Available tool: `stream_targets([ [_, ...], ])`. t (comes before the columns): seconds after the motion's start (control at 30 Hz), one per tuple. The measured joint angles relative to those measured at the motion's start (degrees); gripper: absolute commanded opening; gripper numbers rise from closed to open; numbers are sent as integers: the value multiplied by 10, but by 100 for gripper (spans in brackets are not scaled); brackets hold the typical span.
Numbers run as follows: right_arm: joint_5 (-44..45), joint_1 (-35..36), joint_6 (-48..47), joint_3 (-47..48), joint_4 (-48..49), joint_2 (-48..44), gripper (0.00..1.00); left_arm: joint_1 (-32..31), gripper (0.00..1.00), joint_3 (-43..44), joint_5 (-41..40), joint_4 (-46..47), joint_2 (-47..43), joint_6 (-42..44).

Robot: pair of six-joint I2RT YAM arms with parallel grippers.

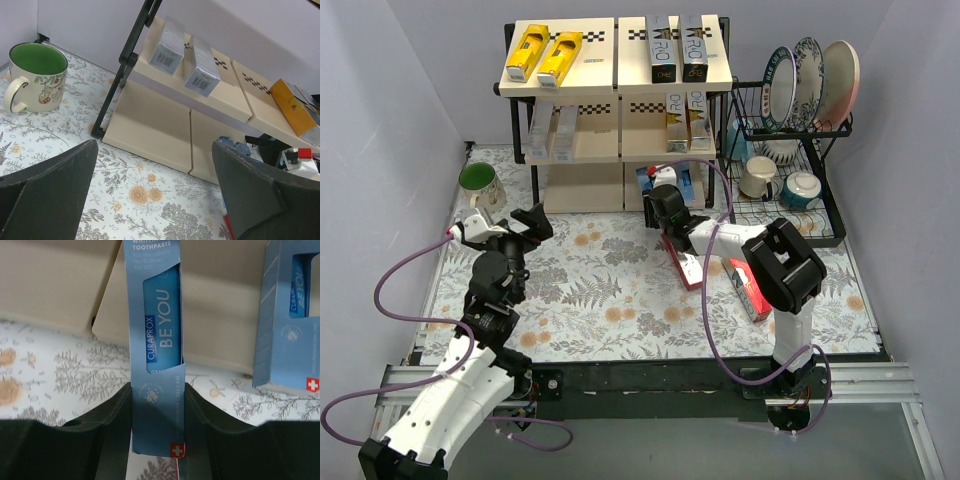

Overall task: Place and organize the toothpastes onto the shelf
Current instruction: Place the toothpaste on the shelf.

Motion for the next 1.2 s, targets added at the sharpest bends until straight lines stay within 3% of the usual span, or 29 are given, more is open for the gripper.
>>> stream_targets([
  [0.3,45,-10,18,50,29,53,38,0,98,-6,0,4,1,5],
  [0.47,63,-14,25,57,34,59,51,0,98,-7,0,4,4,5],
  [0.53,65,-14,27,57,33,59,62,0,98,-7,0,4,6,5],
  [0.63,64,-14,27,57,36,61,66,0,98,-7,1,4,12,5],
  [0.87,57,-15,28,57,37,63,67,0,98,-7,6,4,24,5],
  [1.2,29,-17,28,19,51,52,59,0,98,-7,7,4,23,4],
])
